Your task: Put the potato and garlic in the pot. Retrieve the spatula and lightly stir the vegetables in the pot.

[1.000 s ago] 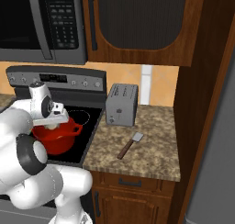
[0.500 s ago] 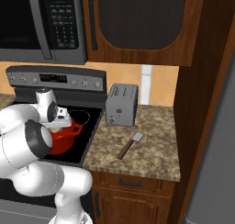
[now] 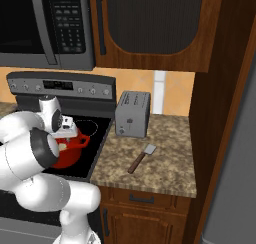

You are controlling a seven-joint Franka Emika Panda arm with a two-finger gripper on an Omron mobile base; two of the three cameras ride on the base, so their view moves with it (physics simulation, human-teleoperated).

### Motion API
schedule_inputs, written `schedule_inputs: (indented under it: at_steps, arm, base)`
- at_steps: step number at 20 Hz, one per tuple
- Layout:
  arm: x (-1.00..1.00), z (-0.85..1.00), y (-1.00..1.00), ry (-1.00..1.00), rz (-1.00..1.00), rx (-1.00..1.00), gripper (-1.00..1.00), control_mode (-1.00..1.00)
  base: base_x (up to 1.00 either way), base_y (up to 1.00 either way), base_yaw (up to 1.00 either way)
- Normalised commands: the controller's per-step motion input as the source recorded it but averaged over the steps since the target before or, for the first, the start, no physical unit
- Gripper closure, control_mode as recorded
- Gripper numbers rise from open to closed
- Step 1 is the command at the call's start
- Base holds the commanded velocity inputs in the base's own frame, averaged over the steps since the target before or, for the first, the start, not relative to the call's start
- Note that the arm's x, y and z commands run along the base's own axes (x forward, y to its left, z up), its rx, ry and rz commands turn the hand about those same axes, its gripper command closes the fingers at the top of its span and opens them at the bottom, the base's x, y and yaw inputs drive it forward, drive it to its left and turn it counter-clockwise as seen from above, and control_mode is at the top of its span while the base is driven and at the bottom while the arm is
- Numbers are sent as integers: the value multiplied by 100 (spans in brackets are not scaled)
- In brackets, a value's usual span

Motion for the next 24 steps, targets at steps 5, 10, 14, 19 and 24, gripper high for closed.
schedule_inputs:
  at_steps: [5,10,14,19,24]
  arm:
    - [-36,93,-12,-8,-3,0,-100,-100]
    - [-36,56,-93,1,-29,9,-100,-100]
    - [0,0,-100,3,-28,20,-100,-100]
    - [-12,0,-100,0,-20,14,-100,-100]
    - [-2,-18,-100,0,-13,-1,-100,-100]
  base:
    - [0,0,0]
    - [0,0,0]
    - [0,0,0]
    - [0,0,0]
    - [0,0,0]
